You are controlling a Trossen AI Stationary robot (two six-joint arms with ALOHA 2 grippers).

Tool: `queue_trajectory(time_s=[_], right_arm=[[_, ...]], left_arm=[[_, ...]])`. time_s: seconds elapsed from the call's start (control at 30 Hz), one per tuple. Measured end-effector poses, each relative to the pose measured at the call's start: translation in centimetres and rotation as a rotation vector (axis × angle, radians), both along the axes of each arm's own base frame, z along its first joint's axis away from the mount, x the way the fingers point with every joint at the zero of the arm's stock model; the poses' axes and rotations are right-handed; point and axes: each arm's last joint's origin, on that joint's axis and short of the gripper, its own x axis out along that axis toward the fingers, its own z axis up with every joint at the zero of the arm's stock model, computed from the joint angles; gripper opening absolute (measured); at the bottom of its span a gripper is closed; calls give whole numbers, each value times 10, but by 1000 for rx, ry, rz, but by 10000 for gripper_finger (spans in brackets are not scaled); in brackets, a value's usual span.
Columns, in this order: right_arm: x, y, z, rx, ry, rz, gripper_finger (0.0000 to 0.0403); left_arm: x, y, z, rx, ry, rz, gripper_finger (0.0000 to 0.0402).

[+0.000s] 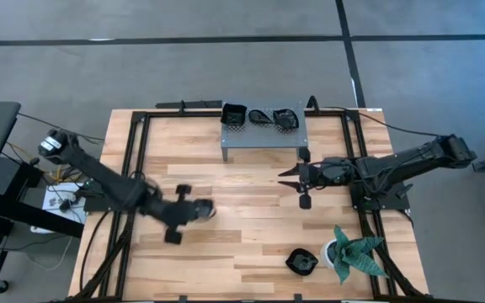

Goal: Pick & Place Mini shaped plates
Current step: Stack the leaf-shaped plate on top of the leaf-shaped plate on the shelf

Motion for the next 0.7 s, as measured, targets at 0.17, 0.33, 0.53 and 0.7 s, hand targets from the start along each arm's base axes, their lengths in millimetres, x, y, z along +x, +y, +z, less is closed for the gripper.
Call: queue_trajectory(time_s=[0.17,0.33,0.53,0.7], right_arm=[[-2,-1,-6,63,59,3,93],[-6,-1,-14,112,153,-14,93],[6,-1,-11,110,53,-52,93],[32,4,-16,94,-73,9,93]], left_arm=[[32,39,40,67,-128,58,7],[49,78,54,88,-224,106,7],[62,97,50,-7,-240,-12,7],[69,94,37,-137,-192,-292,7]])
